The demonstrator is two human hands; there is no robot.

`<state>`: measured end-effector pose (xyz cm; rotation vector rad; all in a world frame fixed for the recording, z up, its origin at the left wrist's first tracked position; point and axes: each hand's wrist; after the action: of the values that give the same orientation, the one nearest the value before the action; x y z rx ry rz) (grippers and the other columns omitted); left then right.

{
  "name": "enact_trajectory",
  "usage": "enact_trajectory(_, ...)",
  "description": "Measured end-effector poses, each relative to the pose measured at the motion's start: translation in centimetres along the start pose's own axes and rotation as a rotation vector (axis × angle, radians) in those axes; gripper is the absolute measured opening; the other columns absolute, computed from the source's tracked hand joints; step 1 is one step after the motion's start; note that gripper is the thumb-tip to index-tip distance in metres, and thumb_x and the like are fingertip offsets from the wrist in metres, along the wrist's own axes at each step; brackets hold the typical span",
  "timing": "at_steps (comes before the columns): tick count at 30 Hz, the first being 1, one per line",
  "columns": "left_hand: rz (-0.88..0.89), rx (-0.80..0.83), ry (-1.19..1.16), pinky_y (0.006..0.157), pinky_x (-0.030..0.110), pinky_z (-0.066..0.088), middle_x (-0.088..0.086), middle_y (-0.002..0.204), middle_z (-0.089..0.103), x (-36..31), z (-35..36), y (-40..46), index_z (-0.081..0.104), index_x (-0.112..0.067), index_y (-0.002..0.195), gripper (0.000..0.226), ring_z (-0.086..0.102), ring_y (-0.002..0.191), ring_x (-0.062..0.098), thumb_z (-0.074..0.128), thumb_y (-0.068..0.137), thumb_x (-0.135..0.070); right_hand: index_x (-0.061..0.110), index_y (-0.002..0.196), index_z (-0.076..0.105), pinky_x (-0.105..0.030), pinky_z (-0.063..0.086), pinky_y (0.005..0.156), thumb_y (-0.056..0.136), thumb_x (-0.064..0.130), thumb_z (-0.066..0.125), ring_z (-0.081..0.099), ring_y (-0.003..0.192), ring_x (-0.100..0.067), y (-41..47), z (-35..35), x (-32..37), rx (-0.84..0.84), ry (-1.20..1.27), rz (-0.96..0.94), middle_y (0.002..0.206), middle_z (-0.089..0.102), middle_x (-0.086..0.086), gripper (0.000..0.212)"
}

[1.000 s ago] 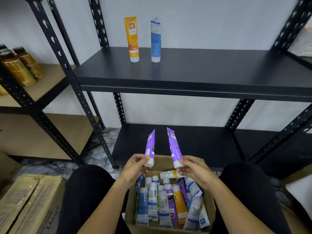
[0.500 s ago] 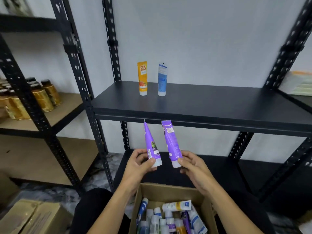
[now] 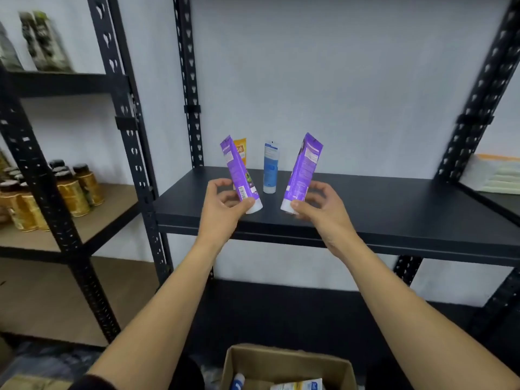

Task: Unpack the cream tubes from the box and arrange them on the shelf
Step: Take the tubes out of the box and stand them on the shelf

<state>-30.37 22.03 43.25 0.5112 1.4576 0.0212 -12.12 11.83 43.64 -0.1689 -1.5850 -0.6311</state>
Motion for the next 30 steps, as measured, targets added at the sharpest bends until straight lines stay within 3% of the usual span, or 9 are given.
enact_trajectory(6, 0.047, -0.010, 0.123, 0.072, 0.019, 0.053, -0.003, 0.102, 0.070, 0.4, 1.7, 4.2, 0.043, -0.023, 0.118, 0.055, 0.070, 0.084, 0.006, 0.081, 0.079, -0.017, 0.026, 0.132, 0.041, -0.027, 0.060, 0.076, 0.083, 0.015, 0.079, 0.066, 0.107, -0.014, 4.7, -0.6, 0.7, -0.026, -0.087, -0.075, 0.112, 0.066, -0.004, 0.064)
enact_trajectory(12, 0.085, -0.005, 0.197, 0.067, 0.012, 0.053, -0.004, 0.105, 0.068, 1.7, 2.9, 8.0, 0.039, -0.027, 0.119, 0.059, 0.070, 0.086, 0.008, 0.081, 0.079, -0.016, 0.036, 0.138, 0.032, -0.032, 0.060, 0.085, 0.082, 0.021, 0.081, 0.066, 0.108, -0.012, 8.4, -1.5, -0.1, -0.047, -0.173, -0.112, 0.113, 0.064, 0.001, 0.075)
enact_trajectory(15, 0.105, 0.001, 0.232, 0.067, 0.014, 0.055, -0.002, 0.107, 0.068, 2.8, 3.6, 9.7, 0.037, -0.028, 0.120, 0.061, 0.070, 0.087, 0.008, 0.081, 0.079, -0.013, 0.039, 0.139, 0.028, -0.035, 0.059, 0.087, 0.081, 0.022, 0.081, 0.070, 0.098, -0.014, 9.9, -1.8, -0.4, -0.053, -0.229, -0.137, 0.110, 0.063, 0.000, 0.080)
enact_trajectory(19, 0.122, 0.033, 0.279, 0.070, 0.016, 0.056, -0.004, 0.108, 0.068, 4.7, 4.3, 11.0, 0.036, -0.028, 0.122, 0.062, 0.070, 0.091, 0.009, 0.079, 0.081, -0.012, 0.042, 0.140, 0.020, -0.025, 0.058, 0.077, 0.081, 0.016, 0.080, 0.072, 0.086, -0.012, 11.4, -2.0, -0.7, -0.058, -0.297, -0.170, 0.106, 0.063, -0.001, 0.088)
enact_trajectory(21, 0.128, 0.045, 0.302, 0.075, 0.021, 0.058, -0.004, 0.110, 0.067, 5.6, 4.5, 11.4, 0.035, -0.029, 0.122, 0.062, 0.069, 0.095, 0.011, 0.078, 0.082, -0.013, 0.044, 0.140, 0.018, -0.026, 0.060, 0.075, 0.081, 0.016, 0.081, 0.071, 0.084, -0.012, 12.0, -2.0, -1.0, -0.064, -0.325, -0.187, 0.105, 0.063, -0.002, 0.091)
enact_trajectory(26, 0.102, 0.059, 0.356, 0.072, 0.016, 0.054, -0.001, 0.120, 0.062, 7.0, 5.0, 11.9, 0.032, -0.031, 0.125, 0.063, 0.065, 0.106, 0.016, 0.077, 0.084, -0.017, 0.045, 0.140, 0.016, -0.023, 0.059, 0.069, 0.079, 0.017, 0.082, 0.070, 0.083, -0.012, 13.5, -1.9, -1.9, -0.071, -0.365, -0.216, 0.104, 0.061, -0.001, 0.094)
enact_trajectory(30, 0.106, 0.053, 0.391, 0.079, 0.026, 0.057, 0.000, 0.124, 0.060, 7.8, 5.0, 12.3, 0.030, -0.031, 0.127, 0.064, 0.063, 0.110, 0.022, 0.076, 0.085, -0.020, 0.044, 0.141, 0.016, -0.018, 0.056, 0.064, 0.079, 0.019, 0.082, 0.071, 0.081, -0.015, 14.4, -1.9, -2.6, -0.066, -0.392, -0.234, 0.106, 0.059, 0.000, 0.093)
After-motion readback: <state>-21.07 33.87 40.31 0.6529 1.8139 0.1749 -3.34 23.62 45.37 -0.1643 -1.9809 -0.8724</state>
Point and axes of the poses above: each hand's wrist, its own y-axis towards the middle knuckle, its own z-axis out of the palm, x = y × z
